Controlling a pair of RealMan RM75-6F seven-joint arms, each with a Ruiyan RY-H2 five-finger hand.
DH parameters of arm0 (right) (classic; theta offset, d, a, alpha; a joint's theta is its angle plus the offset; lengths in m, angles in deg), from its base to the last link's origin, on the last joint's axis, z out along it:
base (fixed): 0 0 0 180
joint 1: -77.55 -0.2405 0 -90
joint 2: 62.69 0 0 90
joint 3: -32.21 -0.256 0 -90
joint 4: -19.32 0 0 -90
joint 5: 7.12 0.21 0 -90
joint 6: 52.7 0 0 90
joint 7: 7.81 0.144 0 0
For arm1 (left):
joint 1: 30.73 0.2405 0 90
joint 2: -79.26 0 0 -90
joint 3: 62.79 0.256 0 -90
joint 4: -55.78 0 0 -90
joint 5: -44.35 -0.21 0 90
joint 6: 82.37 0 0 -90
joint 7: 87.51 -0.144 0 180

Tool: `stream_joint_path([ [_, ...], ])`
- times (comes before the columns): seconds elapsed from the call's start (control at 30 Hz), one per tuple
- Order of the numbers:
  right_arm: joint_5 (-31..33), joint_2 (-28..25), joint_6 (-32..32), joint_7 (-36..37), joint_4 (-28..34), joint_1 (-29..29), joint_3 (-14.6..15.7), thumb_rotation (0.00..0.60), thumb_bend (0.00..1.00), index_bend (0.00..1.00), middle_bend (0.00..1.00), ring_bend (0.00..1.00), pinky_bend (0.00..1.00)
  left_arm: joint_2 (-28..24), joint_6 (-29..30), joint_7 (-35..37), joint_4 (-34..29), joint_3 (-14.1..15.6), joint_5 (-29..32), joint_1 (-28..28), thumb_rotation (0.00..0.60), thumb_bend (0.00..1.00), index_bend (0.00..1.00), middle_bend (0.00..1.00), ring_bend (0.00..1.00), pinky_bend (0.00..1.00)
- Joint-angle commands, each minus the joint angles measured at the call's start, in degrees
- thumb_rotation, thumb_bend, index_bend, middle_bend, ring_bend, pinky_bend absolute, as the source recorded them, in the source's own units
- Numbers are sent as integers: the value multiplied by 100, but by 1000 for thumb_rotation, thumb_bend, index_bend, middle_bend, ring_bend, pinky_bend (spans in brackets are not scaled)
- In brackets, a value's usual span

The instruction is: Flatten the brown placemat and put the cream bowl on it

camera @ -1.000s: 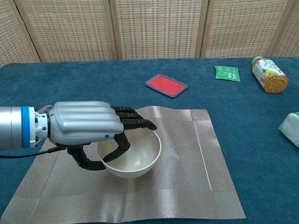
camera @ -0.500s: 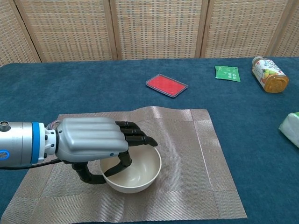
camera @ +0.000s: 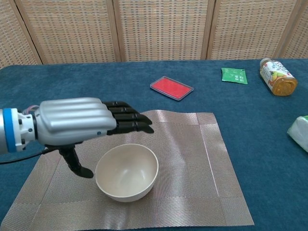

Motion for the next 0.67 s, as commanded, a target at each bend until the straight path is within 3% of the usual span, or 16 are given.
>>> stream_joint_path([
  [0.03, -36, -15, 39, 7, 32, 13, 7, 600, 0, 21, 0, 0, 0, -376, 744, 461, -173, -13, -189, 349, 600, 0, 0, 0, 0, 0],
  [0.2, -76, -44, 103, 15, 80, 39, 9, 600, 0, 22, 0, 0, 0, -670, 1806, 813, -186, -121, -105, 942, 600, 0, 0, 0, 0, 0],
  [0.37, -12, -36, 78, -25, 69, 47, -17, 600, 0, 23, 0, 0, 0, -932, 3230, 217, -370, -379, 584, 1994, 600, 0, 0, 0, 0, 0],
  [0.5, 106, -10, -2, -91, 50, 41, -51, 600, 0, 23, 0, 0, 0, -1073, 3880, -595, -791, -480, 1343, 2678, 600, 0, 0, 0, 0, 0],
  [0.67, 256, -2, -110, -147, 64, 33, -89, 600, 0, 23, 0, 0, 0, -1160, 4263, -340, -926, -563, 1740, 3200, 600, 0, 0, 0, 0, 0],
])
